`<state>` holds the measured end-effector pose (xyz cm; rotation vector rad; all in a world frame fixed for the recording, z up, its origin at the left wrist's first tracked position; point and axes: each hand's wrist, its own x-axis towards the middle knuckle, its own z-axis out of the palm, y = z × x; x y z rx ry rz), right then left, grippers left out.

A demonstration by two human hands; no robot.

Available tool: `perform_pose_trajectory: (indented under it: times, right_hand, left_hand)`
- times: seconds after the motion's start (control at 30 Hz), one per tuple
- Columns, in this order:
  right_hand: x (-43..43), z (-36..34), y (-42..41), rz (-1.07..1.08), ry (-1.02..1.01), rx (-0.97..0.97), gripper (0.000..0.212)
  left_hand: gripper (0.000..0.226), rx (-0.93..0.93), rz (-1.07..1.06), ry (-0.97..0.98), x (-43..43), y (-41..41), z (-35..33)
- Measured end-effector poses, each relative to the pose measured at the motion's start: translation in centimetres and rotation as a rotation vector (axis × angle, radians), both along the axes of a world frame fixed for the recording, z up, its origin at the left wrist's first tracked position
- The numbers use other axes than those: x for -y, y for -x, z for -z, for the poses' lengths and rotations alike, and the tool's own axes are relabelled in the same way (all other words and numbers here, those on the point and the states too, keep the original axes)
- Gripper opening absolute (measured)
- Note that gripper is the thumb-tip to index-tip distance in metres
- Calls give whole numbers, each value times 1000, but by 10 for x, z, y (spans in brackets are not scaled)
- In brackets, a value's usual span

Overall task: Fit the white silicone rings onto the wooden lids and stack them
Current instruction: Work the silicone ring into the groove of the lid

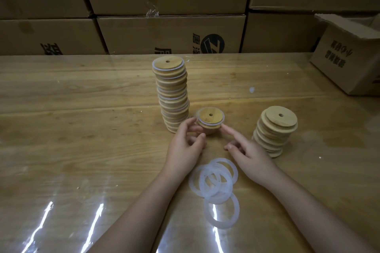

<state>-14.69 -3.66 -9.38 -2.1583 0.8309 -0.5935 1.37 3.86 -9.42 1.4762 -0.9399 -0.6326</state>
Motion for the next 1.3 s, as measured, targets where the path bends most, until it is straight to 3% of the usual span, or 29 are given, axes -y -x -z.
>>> perform_pose_trajectory:
  times: [0.13, 0.27, 0.57, 0.67, 0.8, 0.93, 1.07, 1.17, 1.23, 1.3]
  right_hand:
    - [0, 0, -2, -51, 108, -85, 56]
    - [0, 1, -4, -95, 239, -244, 60]
    - [-1, 1, -3, -56, 142, -104, 56]
    - [-1, 2, -2, -55, 169, -160, 60]
    - [-1, 2, -4, -80, 239, -233, 64]
    - [-1, 4, -5, -86, 267, -257, 63]
    - [-1, 5, -6, -24, 163, -158, 62]
    - [-1, 4, -12, 109, -14, 21, 61]
    - [-2, 4, -21, 192, -43, 71, 60]
    - [2, 2, -34, 218, 19, 77, 66]
  left_hand:
    - [26, 216, -5, 87, -3, 1, -1]
    - [24, 455, 135, 142, -5, 3, 0]
    - [21, 362, 103, 87, -4, 1, 2]
    - [19, 367, 72, 94, -4, 2, 1]
    - [31, 495, 52, 170, -3, 1, 0]
    - [51, 692, 59, 9, -4, 3, 5]
    - [41, 684, 18, -9, -4, 5, 4]
    - [18, 657, -32, -6, -5, 5, 3]
    - [7, 565, -18, -51, -4, 3, 3]
    - [14, 440, 25, -86, -4, 0, 2]
